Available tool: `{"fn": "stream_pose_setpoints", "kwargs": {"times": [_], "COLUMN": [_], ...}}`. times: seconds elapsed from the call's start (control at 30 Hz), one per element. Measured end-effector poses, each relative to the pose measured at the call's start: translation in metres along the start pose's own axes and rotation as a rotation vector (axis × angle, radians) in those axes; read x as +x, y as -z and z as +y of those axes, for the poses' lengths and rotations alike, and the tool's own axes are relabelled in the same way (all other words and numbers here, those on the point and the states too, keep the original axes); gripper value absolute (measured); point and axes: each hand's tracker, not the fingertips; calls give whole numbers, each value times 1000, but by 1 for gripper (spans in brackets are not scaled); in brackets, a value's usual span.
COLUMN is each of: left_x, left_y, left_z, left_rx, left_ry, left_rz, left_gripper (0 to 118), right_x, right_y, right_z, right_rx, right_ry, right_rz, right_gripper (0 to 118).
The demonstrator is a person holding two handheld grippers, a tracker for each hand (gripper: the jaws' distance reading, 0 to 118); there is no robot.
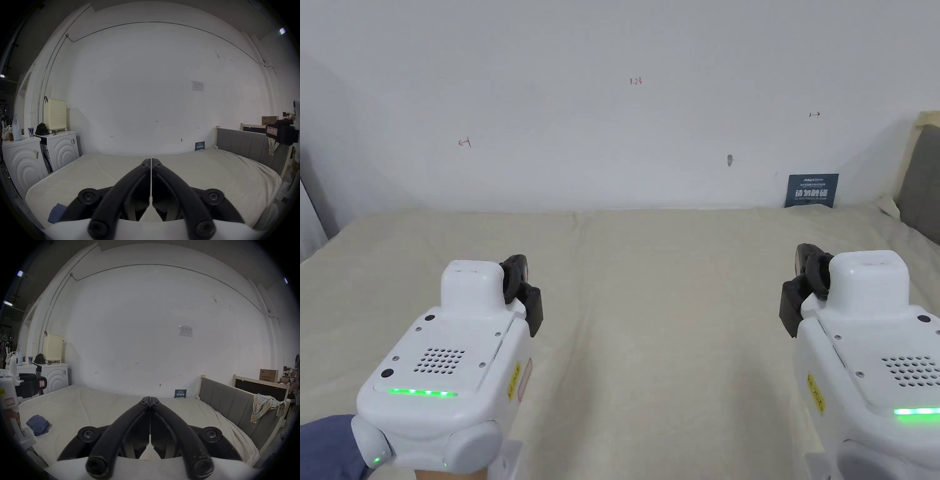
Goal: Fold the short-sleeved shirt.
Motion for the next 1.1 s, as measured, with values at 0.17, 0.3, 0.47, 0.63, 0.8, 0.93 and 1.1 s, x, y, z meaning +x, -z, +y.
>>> {"fn": "stream_pose_setpoints", "kwargs": {"times": [0.17, 0.3, 0.47, 0.63, 0.8, 0.93, 1.1], "left_x": [1, 0, 0, 1, 1, 1, 0], "left_y": [0, -1, -1, -1, -1, -1, -1], "left_z": [-1, 0, 0, 0, 0, 0, 0], "left_rx": [-5, -4, -4, -10, -11, -8, -4], "left_ry": [4, -2, -3, -4, -10, -9, -12], "left_rz": [-1, -1, -1, -2, -2, 3, 7], "left_gripper": [1, 1, 1, 1, 1, 1, 1], "right_x": [1, 2, 2, 4, 4, 4, 4], "right_y": [-1, -1, -2, -2, -3, -3, -4], "right_z": [1, 1, 2, 1, 1, 1, 1], "right_rx": [3, 3, 5, 0, 1, 2, 4], "right_ry": [-4, -2, -7, -6, -11, -8, -15], "right_rz": [-3, -3, -3, -6, -7, -8, -8], "right_gripper": [0, 0, 0, 0, 0, 0, 0]}}
